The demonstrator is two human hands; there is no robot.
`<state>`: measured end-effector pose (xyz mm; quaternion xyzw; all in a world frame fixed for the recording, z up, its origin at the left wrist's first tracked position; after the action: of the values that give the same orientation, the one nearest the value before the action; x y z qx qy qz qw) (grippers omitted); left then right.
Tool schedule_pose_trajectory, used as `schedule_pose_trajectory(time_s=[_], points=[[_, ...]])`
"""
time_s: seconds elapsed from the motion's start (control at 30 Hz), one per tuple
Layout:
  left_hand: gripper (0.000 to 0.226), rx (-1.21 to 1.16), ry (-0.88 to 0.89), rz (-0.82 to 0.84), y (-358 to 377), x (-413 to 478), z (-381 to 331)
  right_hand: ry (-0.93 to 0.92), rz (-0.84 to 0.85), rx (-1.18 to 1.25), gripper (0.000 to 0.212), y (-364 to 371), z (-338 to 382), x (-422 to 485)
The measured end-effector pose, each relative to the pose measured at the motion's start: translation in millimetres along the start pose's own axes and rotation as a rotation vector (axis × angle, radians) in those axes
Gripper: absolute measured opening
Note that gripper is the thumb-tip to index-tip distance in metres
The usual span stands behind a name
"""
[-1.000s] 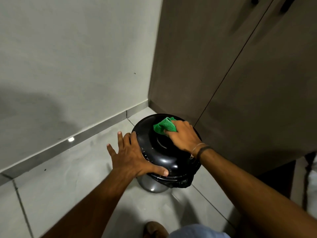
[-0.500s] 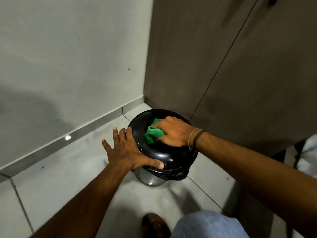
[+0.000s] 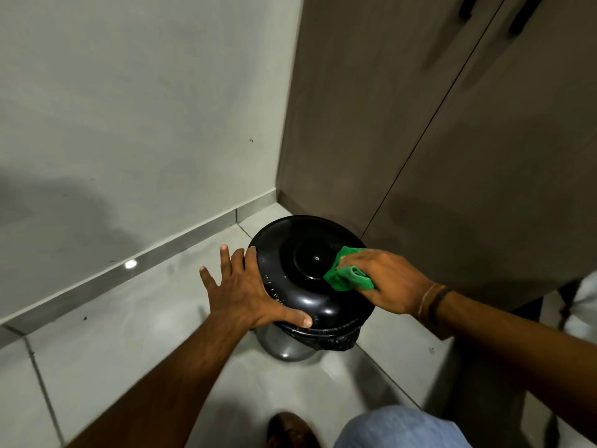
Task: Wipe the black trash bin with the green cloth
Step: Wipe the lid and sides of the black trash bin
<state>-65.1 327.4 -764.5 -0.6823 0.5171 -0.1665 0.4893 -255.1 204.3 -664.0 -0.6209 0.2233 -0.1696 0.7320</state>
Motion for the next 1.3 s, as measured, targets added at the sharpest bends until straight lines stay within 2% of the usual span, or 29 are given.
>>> schedule_pose_trajectory(time_s=[0.37, 0.57, 0.7, 0.83, 1.0, 1.13, 1.3], points=[[0.194, -0.041, -0.011, -0.039, 1, 1, -1, 0.339, -0.144, 0.183, 0.029, -8, -15, 59], [0.194, -0.058, -0.013, 0.108, -2, 10, 8, 0.428, -0.243, 0.265, 0.029, -2, -13, 55], [0.171, -0.083, 0.124, 0.139, -31, 27, 19, 0.448, -0.287, 0.288, 0.026, 1, -8, 55], [0.166, -0.058, 0.275, 0.22, -42, 43, 15, 0.456, -0.37, 0.329, 0.039, -8, 5, 55], [0.171, 0.076, 0.247, 0.315, -30, 56, 25, 0.276, -0.448, 0.298, 0.042, -18, 61, 70], [0.172, 0.139, 0.21, 0.344, -26, 63, 33, 0.057, -0.222, 0.152, 0.063, 24, 111, 89], [0.171, 0.109, 0.247, 0.38, -25, 64, 27, -0.101, -0.184, 0.01, 0.068, 43, 124, 84]])
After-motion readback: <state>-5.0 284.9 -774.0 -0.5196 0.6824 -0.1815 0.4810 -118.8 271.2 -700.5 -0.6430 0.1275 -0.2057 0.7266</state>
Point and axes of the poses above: each hand's wrist, its own x-axis towards the middle knuckle, its own y-axis out of the palm, z = x × y, the point moved 10 cm from there along x, towards the middle knuckle, and after that the axes turned 7 degrees about y, right-handed, at the moved point
